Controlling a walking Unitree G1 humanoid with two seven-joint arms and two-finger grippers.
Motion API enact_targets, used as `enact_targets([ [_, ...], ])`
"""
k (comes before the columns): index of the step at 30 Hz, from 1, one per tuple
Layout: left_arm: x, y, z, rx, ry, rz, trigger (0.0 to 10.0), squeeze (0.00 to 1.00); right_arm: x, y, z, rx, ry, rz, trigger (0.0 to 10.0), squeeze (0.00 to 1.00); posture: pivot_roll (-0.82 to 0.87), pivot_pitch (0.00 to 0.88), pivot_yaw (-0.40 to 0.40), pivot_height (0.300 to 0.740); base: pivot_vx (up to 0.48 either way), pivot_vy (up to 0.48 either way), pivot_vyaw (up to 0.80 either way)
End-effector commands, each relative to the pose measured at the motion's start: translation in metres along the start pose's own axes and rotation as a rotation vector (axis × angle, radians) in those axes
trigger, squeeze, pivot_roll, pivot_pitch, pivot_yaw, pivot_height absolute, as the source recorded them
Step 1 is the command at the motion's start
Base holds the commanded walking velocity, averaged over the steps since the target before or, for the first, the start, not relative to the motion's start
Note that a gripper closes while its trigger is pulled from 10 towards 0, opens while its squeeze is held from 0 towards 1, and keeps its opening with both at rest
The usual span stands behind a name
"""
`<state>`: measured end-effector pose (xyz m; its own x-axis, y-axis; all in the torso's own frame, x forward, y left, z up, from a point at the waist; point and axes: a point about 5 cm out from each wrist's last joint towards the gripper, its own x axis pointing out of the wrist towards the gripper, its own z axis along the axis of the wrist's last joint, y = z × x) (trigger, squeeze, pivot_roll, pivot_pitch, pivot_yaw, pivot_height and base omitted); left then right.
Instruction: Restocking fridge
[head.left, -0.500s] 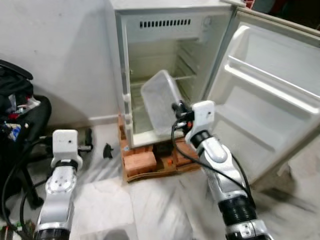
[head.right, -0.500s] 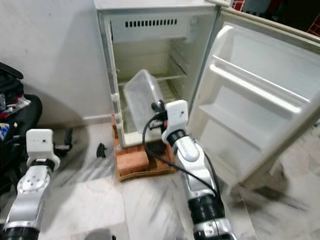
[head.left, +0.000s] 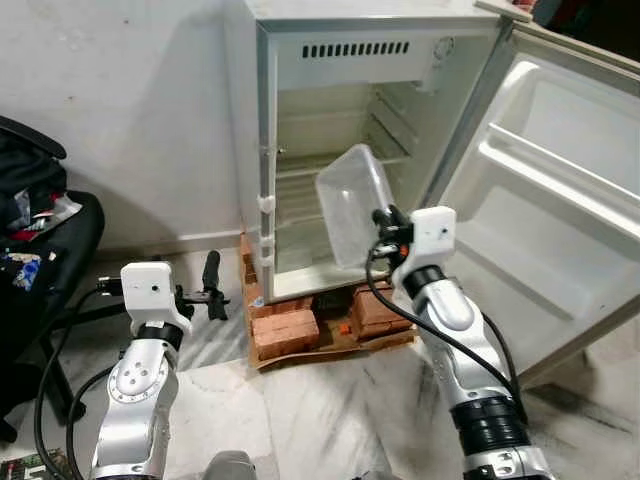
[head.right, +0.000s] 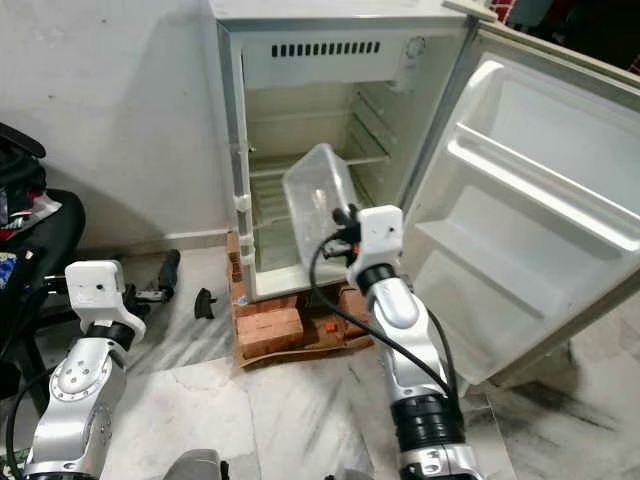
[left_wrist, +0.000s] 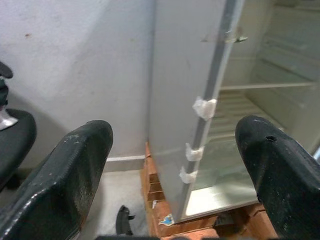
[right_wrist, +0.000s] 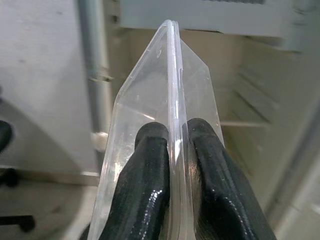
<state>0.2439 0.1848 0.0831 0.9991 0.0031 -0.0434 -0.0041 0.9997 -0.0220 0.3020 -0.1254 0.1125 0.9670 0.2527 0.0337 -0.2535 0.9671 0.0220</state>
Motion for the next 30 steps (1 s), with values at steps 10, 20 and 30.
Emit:
enact_targets([
  [10, -0.029, 0.013, -0.009, 0.072, 0.063, -0.021, 10.0, 0.00, -0.052, -0.044, -0.011, -0.091, 0.077, -0.086, 10.0, 0.00, 0.15, 0.000, -0.053, 0.740, 0.000, 0.000, 0.00],
  [20, -0.029, 0.009, -0.005, 0.088, 0.057, -0.060, 10.0, 0.00, -0.052, -0.044, -0.013, -0.046, 0.095, -0.122, 10.0, 0.00, 0.15, 0.000, -0.044, 0.740, 0.000, 0.000, 0.00],
  [30, -0.035, 0.009, -0.006, 0.080, 0.063, -0.055, 10.0, 0.00, -0.050, -0.041, -0.008, -0.024, 0.086, -0.115, 10.0, 0.00, 0.16, 0.000, -0.059, 0.740, 0.290, 0.000, 0.00],
])
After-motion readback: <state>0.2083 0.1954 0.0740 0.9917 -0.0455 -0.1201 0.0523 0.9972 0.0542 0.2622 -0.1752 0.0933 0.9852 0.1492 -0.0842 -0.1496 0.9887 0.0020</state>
